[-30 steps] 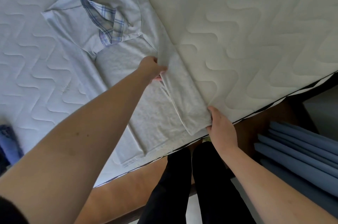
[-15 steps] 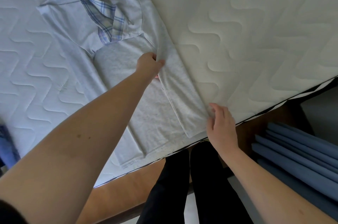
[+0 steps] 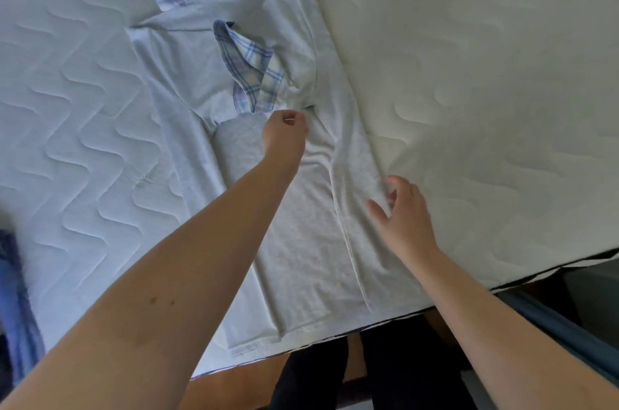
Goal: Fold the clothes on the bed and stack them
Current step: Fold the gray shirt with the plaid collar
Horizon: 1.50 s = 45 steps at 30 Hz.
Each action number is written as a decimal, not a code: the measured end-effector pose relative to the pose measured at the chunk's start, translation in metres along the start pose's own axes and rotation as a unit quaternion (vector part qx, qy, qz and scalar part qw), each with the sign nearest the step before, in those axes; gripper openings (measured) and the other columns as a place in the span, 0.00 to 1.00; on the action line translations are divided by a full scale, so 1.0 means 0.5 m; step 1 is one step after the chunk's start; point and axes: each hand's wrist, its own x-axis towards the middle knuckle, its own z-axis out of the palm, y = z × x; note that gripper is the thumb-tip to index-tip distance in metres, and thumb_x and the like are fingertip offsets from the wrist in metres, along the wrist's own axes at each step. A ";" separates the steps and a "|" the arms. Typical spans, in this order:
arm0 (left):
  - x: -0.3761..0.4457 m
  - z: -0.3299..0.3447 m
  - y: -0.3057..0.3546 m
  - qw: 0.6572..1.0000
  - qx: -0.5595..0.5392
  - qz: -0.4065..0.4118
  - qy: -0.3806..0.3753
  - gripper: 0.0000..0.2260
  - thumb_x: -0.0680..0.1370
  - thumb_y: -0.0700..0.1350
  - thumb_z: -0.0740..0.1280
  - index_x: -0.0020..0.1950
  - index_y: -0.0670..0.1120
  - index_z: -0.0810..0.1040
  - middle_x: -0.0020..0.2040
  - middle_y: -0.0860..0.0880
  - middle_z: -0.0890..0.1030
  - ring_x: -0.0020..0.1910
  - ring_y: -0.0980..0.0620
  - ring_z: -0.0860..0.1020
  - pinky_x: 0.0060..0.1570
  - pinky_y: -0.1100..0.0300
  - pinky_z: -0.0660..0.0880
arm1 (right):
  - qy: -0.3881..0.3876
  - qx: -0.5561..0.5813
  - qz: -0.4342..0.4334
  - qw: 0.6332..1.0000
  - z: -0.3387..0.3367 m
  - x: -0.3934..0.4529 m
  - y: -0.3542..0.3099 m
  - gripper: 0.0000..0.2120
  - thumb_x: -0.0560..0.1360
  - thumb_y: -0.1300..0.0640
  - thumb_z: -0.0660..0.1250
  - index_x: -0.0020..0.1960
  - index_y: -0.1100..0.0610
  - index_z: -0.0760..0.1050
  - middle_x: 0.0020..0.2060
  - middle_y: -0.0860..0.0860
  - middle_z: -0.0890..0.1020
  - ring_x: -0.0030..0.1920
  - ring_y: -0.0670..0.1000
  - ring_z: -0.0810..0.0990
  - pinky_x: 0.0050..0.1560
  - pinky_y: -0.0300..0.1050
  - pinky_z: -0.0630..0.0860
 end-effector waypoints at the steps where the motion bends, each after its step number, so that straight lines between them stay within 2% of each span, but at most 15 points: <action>1: 0.014 -0.006 0.000 0.999 -0.019 -0.028 0.012 0.05 0.78 0.45 0.65 0.47 0.48 0.80 0.39 0.52 0.83 0.38 0.54 0.80 0.32 0.68 0.75 | 0.005 0.029 -0.019 0.999 0.004 0.023 -0.021 0.20 0.76 0.52 0.69 0.64 0.56 0.70 0.52 0.52 0.74 0.53 0.53 0.74 0.57 0.51 0.72; 5: 0.059 -0.002 0.018 0.964 -0.213 -0.155 -0.036 0.07 0.79 0.42 0.67 0.42 0.43 0.79 0.42 0.46 0.84 0.47 0.48 0.83 0.54 0.55 0.80 | 0.015 0.107 -0.060 0.992 0.021 0.131 -0.092 0.15 0.78 0.60 0.65 0.65 0.57 0.72 0.55 0.51 0.75 0.55 0.51 0.76 0.59 0.42 0.71; 10: 0.068 0.028 0.071 0.916 -0.298 -0.258 -0.079 0.10 0.76 0.44 0.72 0.54 0.41 0.79 0.46 0.46 0.84 0.40 0.53 0.82 0.40 0.62 0.81 | 0.030 0.136 -0.054 0.989 0.008 0.235 -0.137 0.15 0.78 0.64 0.61 0.65 0.58 0.73 0.57 0.53 0.77 0.53 0.49 0.77 0.52 0.32 0.67; 13: 0.067 0.034 0.082 0.932 -0.282 -0.222 -0.050 0.07 0.78 0.40 0.69 0.55 0.45 0.76 0.47 0.46 0.82 0.39 0.52 0.81 0.40 0.60 0.81 | 0.015 0.120 -0.054 0.991 -0.004 0.261 -0.145 0.15 0.78 0.62 0.63 0.64 0.57 0.73 0.51 0.52 0.76 0.49 0.51 0.77 0.52 0.38 0.70; 18: 0.069 0.011 0.089 0.966 -0.226 -0.121 0.030 0.06 0.80 0.41 0.63 0.48 0.53 0.70 0.48 0.42 0.80 0.46 0.42 0.81 0.52 0.43 0.80 | -0.008 0.104 -0.059 0.993 -0.011 0.272 -0.142 0.13 0.77 0.58 0.66 0.60 0.53 0.73 0.48 0.50 0.75 0.45 0.50 0.75 0.49 0.42 0.73; 22: 0.056 -0.005 0.096 0.974 -0.190 -0.100 0.074 0.04 0.80 0.46 0.63 0.47 0.55 0.71 0.37 0.48 0.74 0.38 0.48 0.73 0.42 0.47 0.77 | -0.035 0.086 -0.079 0.993 -0.014 0.268 -0.144 0.12 0.77 0.60 0.65 0.60 0.54 0.74 0.51 0.51 0.75 0.48 0.50 0.76 0.51 0.41 0.71; 24: 0.049 -0.004 0.099 0.974 -0.195 -0.097 0.061 0.01 0.80 0.50 0.64 0.49 0.56 0.73 0.39 0.47 0.77 0.38 0.48 0.77 0.44 0.48 0.79 | -0.051 0.067 -0.090 0.992 -0.019 0.270 -0.141 0.11 0.78 0.60 0.64 0.60 0.54 0.75 0.51 0.51 0.75 0.48 0.50 0.77 0.51 0.42 0.73; 26: 0.045 0.000 0.095 0.978 -0.171 -0.120 0.010 0.10 0.77 0.55 0.68 0.55 0.53 0.75 0.47 0.45 0.82 0.46 0.45 0.82 0.51 0.46 0.81 | -0.058 0.056 -0.093 0.992 -0.026 0.275 -0.140 0.11 0.78 0.60 0.64 0.59 0.53 0.75 0.50 0.50 0.75 0.48 0.50 0.78 0.51 0.45 0.75; 28: 0.042 0.004 0.081 0.982 -0.120 -0.145 -0.021 0.16 0.76 0.52 0.71 0.60 0.46 0.76 0.52 0.45 0.82 0.50 0.43 0.82 0.53 0.45 0.80 | -0.059 0.054 -0.091 0.993 -0.030 0.282 -0.139 0.11 0.77 0.59 0.64 0.59 0.54 0.75 0.50 0.49 0.75 0.48 0.51 0.78 0.51 0.47 0.75; 31: 0.038 0.008 0.053 0.988 -0.034 -0.151 -0.018 0.09 0.78 0.47 0.68 0.53 0.43 0.79 0.45 0.44 0.84 0.44 0.44 0.84 0.49 0.46 0.81 | -0.066 0.046 -0.091 0.993 -0.032 0.294 -0.139 0.12 0.77 0.59 0.65 0.61 0.54 0.75 0.51 0.51 0.76 0.50 0.52 0.79 0.53 0.47 0.75; 33: 0.038 0.001 0.044 0.989 0.064 -0.130 0.009 0.11 0.79 0.52 0.65 0.43 0.45 0.78 0.36 0.48 0.82 0.37 0.48 0.82 0.40 0.53 0.81 | -0.070 0.042 -0.089 0.993 -0.032 0.306 -0.140 0.14 0.77 0.58 0.65 0.63 0.55 0.74 0.53 0.53 0.76 0.52 0.53 0.78 0.56 0.49 0.75; 36: 0.041 -0.006 0.044 0.982 0.163 -0.052 0.084 0.18 0.79 0.54 0.62 0.33 0.47 0.67 0.27 0.53 0.70 0.27 0.55 0.69 0.26 0.60 0.66 | -0.063 0.040 -0.085 0.994 -0.030 0.328 -0.144 0.16 0.76 0.57 0.66 0.63 0.54 0.73 0.53 0.53 0.76 0.53 0.54 0.77 0.57 0.51 0.74; 38: 0.047 -0.010 0.063 0.984 0.151 0.022 0.090 0.18 0.80 0.53 0.61 0.32 0.48 0.64 0.26 0.53 0.66 0.25 0.57 0.64 0.25 0.63 0.64 | -0.057 0.039 -0.080 0.994 -0.028 0.345 -0.153 0.16 0.76 0.56 0.66 0.63 0.54 0.73 0.53 0.52 0.77 0.53 0.54 0.77 0.55 0.51 0.74; 42: 0.091 -0.018 0.140 0.964 0.184 0.185 0.043 0.16 0.80 0.54 0.63 0.34 0.52 0.66 0.27 0.55 0.70 0.28 0.61 0.71 0.28 0.71 0.67 | -0.076 0.057 -0.067 0.993 -0.024 0.379 -0.180 0.13 0.76 0.54 0.66 0.61 0.53 0.74 0.52 0.50 0.79 0.50 0.53 0.79 0.52 0.50 0.76; 45: 0.152 -0.019 0.198 0.948 0.218 0.228 0.033 0.09 0.81 0.53 0.63 0.43 0.51 0.73 0.35 0.56 0.76 0.32 0.62 0.73 0.32 0.72 0.66 | -0.086 0.072 -0.047 0.993 -0.031 0.419 -0.205 0.13 0.77 0.53 0.67 0.60 0.55 0.75 0.50 0.50 0.82 0.50 0.51 0.80 0.51 0.44 0.74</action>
